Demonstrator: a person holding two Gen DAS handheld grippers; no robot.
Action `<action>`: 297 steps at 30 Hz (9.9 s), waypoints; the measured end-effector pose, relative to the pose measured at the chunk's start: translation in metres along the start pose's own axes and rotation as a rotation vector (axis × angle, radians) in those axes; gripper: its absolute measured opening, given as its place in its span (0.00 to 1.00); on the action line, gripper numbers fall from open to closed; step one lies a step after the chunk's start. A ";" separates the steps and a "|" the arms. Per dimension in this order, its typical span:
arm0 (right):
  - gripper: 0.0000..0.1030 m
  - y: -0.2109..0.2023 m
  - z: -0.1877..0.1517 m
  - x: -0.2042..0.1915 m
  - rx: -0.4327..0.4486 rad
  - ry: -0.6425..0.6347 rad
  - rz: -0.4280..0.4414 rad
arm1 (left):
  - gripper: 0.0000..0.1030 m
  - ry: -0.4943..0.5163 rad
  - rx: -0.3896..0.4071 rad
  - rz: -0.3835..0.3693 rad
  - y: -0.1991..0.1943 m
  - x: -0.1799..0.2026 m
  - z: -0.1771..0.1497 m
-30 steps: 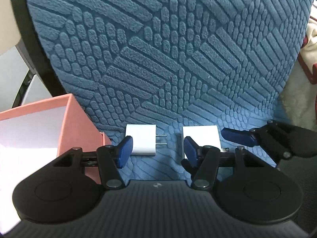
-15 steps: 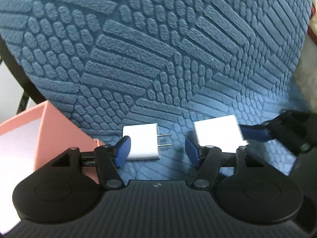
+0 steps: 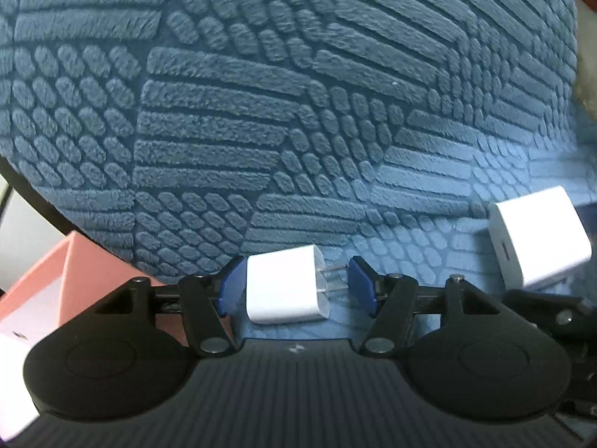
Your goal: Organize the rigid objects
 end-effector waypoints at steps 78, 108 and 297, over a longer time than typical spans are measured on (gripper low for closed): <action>0.54 -0.079 -0.083 0.003 -0.025 0.311 -0.138 | 0.69 -0.342 0.045 -0.327 -0.149 0.036 -0.137; 0.51 -0.127 -0.105 -0.027 -0.031 0.183 -0.045 | 0.53 -0.527 0.155 -0.348 -0.211 0.027 -0.163; 0.88 -0.403 -0.122 -0.186 0.299 -0.157 0.159 | 1.00 -0.735 0.316 -0.081 -0.520 -0.104 -0.330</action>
Point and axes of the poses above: each gripper's, at about its wrist camera, not at the fingertips, and y roughly the way its jaws point, x to its right, z to its top, the point moved 3 cm from there along y, roughly the way its jaws point, and after that the axes turned 10 degrees about -z, right-handed, at the moved point
